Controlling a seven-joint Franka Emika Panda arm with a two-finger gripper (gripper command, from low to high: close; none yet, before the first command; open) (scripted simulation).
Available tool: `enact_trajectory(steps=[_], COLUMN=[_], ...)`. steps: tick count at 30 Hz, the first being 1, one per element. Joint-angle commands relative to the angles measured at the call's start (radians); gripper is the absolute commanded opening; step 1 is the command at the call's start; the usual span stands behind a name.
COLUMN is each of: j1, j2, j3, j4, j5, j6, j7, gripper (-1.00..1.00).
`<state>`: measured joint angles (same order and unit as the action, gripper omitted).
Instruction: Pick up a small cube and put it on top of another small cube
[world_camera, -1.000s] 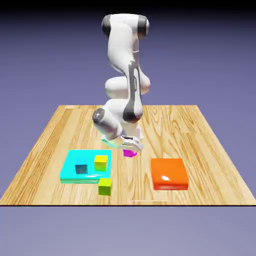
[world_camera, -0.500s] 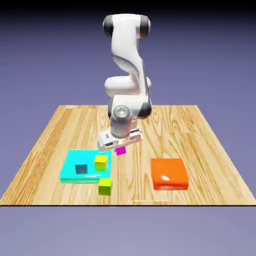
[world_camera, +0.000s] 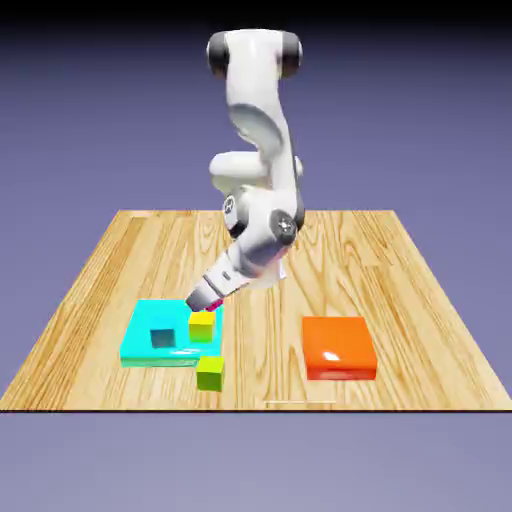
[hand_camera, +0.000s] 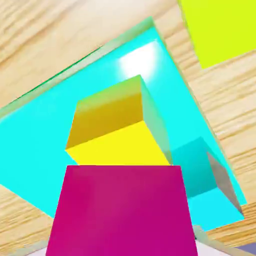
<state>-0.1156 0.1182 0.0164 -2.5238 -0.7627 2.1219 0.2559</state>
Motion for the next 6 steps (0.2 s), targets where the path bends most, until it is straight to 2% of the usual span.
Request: enact_trajectory(steps=[1,6], j1=[0.001,0.043], j2=[0.0,-0.104], j3=[0.0,0.046], j4=[0.0,0.057], j5=[-0.003,0.109], j6=[0.001,-0.152], j7=[0.002,-0.075], gripper=[1.0,1.0])
